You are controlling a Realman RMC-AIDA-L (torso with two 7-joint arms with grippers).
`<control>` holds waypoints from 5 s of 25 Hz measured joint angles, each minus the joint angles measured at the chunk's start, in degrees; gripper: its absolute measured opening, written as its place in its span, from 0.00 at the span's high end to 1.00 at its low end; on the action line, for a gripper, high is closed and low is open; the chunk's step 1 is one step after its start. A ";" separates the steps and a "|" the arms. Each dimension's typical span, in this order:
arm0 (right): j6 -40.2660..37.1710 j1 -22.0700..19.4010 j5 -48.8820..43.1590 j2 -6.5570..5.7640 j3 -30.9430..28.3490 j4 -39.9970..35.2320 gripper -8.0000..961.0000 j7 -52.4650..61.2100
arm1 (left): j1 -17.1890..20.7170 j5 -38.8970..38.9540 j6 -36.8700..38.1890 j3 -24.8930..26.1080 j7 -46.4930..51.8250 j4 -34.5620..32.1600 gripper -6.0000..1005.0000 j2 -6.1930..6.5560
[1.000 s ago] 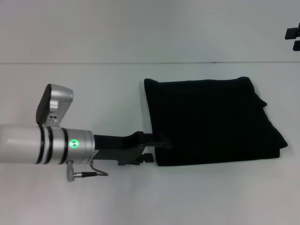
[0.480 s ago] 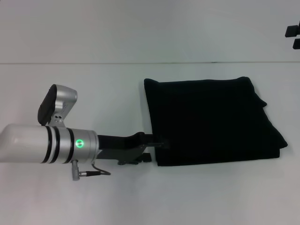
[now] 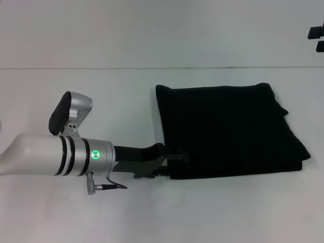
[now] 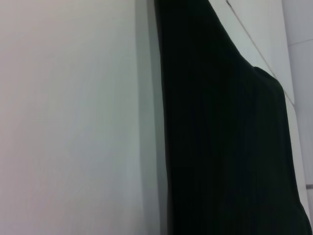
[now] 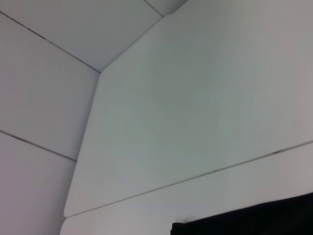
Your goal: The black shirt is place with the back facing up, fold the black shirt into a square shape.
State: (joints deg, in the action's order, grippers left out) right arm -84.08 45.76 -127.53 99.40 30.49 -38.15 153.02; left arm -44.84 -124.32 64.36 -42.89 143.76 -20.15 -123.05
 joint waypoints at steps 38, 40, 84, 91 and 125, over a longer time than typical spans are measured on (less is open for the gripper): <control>-0.02 -0.15 0.00 -0.09 -0.47 0.19 0.41 -0.17 | 6.24 -0.45 7.24 -3.92 -1.73 -7.18 0.97 1.62; 0.01 -0.11 -0.01 -0.09 -0.45 0.19 0.41 -0.13 | 6.95 -0.50 7.88 -3.88 -1.68 -7.60 0.97 1.89; -2.14 -18.45 10.25 19.93 0.24 -4.69 0.12 -67.25 | 4.43 -0.32 26.78 6.39 -44.45 -17.42 0.11 6.34; -5.07 -19.26 6.42 17.93 0.50 -4.84 0.11 -64.04 | 2.71 -0.49 24.66 2.55 -41.75 -19.61 0.05 5.73; -4.53 -17.55 5.63 17.49 0.08 -4.39 0.11 -64.19 | 4.04 0.11 12.62 -6.53 -39.12 -23.55 0.05 -0.85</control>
State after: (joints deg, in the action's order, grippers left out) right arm -88.61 28.21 -121.91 116.89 30.58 -42.55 88.83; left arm -40.80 -124.21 76.98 -49.42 104.64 -43.70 -123.90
